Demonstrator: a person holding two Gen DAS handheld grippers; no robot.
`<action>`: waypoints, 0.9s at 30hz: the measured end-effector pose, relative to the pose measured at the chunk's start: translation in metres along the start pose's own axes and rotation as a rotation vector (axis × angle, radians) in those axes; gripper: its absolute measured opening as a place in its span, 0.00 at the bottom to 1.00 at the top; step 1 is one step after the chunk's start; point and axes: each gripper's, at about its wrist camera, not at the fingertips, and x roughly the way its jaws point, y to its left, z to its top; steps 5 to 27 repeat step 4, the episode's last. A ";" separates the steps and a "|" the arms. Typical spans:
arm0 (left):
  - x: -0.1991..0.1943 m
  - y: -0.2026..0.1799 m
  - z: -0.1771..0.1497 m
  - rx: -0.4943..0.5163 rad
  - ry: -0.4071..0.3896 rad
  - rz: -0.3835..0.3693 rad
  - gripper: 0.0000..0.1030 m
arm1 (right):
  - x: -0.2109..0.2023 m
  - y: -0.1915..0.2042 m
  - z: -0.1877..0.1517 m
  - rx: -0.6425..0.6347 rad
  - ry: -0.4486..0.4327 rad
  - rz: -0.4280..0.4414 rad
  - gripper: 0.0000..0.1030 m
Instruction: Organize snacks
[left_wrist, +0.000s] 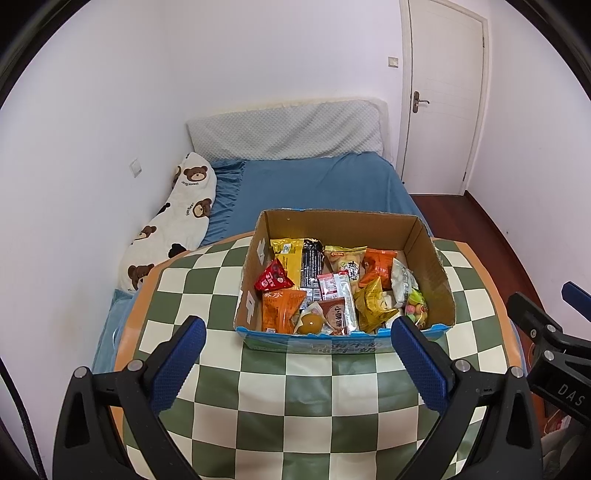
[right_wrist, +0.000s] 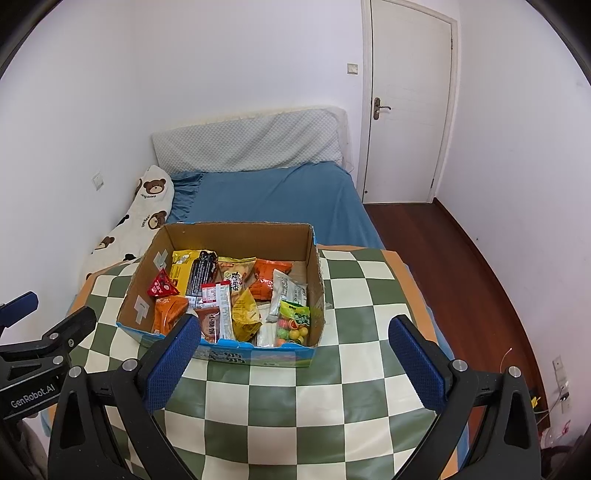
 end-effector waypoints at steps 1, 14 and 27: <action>0.000 0.000 0.000 -0.001 -0.001 -0.001 1.00 | 0.000 0.000 0.000 0.000 -0.001 0.001 1.00; 0.000 0.000 0.000 -0.005 0.001 -0.005 1.00 | 0.000 0.000 0.000 0.000 0.000 -0.001 1.00; 0.000 0.000 0.000 -0.005 0.001 -0.005 1.00 | 0.000 0.000 0.000 0.000 0.000 -0.001 1.00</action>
